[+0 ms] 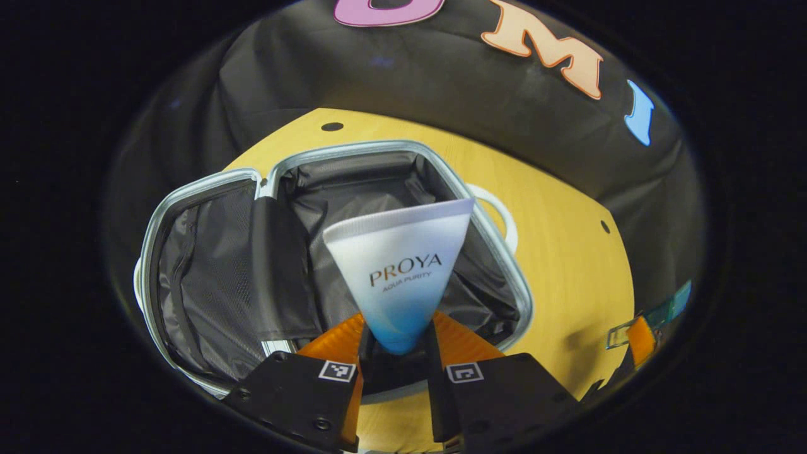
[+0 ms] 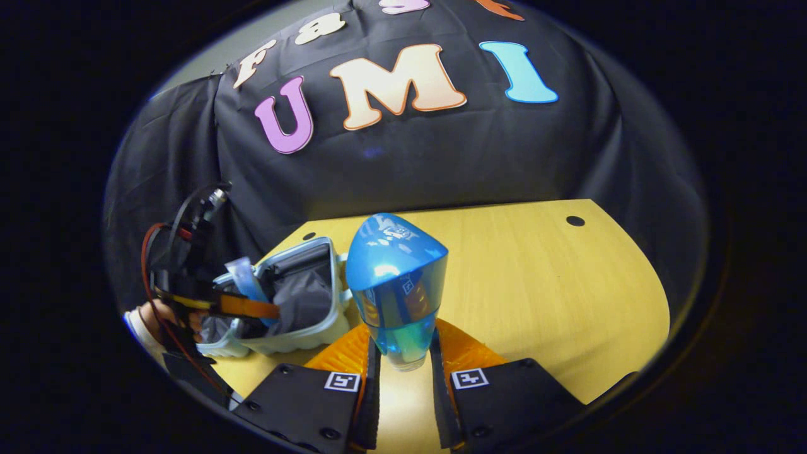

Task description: First open the suitcase, pack the skin care products into it, and then close the suitcase.

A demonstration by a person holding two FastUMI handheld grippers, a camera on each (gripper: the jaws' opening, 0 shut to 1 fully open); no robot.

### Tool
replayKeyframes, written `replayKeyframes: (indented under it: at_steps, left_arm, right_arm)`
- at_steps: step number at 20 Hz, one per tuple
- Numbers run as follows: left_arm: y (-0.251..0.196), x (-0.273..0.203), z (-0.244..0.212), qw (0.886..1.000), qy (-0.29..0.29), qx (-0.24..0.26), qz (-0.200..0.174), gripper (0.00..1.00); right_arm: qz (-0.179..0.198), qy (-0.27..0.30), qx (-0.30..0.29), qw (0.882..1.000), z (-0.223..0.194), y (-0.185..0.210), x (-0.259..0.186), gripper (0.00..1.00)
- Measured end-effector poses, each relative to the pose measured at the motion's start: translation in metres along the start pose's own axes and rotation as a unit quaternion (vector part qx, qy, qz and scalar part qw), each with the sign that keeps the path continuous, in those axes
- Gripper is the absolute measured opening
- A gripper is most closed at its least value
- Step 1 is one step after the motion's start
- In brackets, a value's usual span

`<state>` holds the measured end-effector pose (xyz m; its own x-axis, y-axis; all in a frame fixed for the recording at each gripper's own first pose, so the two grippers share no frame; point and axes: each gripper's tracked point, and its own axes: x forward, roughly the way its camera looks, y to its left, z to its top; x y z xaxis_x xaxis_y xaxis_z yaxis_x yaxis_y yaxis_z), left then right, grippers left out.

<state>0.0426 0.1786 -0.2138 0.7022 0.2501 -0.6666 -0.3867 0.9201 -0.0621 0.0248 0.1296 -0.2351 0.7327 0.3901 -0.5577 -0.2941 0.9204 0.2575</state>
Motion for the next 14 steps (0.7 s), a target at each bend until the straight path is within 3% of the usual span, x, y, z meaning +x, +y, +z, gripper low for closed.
replayKeyframes:
  at_steps: [2,6,7,10,12,14]
  left_arm:
    - [0.003,0.009,-0.010,1.000,0.020,-0.003,-0.007,0.38]
    - [0.010,0.020,-0.021,0.998,0.052,-0.022,-0.014,0.41]
    - [0.010,0.022,-0.022,0.998,0.053,-0.025,-0.016,0.35]
    - [0.013,0.015,-0.013,0.999,0.034,-0.012,-0.017,0.42]
    - [0.009,0.004,-0.002,1.000,0.011,-0.005,-0.025,0.67]
    - [0.010,-0.015,0.010,1.000,-0.012,0.001,-0.026,0.97]
  right_arm:
    - [0.010,0.001,-0.006,1.000,0.001,0.019,0.001,0.35]
    - [0.031,0.012,-0.013,0.999,-0.003,0.051,0.007,0.38]
    - [0.037,0.014,-0.015,0.999,-0.004,0.059,0.010,0.38]
    - [0.057,0.022,-0.020,0.998,-0.002,0.079,0.021,0.38]
    - [0.069,0.029,-0.021,0.997,-0.001,0.092,0.032,0.34]
    - [0.080,0.038,-0.031,0.996,-0.001,0.105,0.046,0.38]
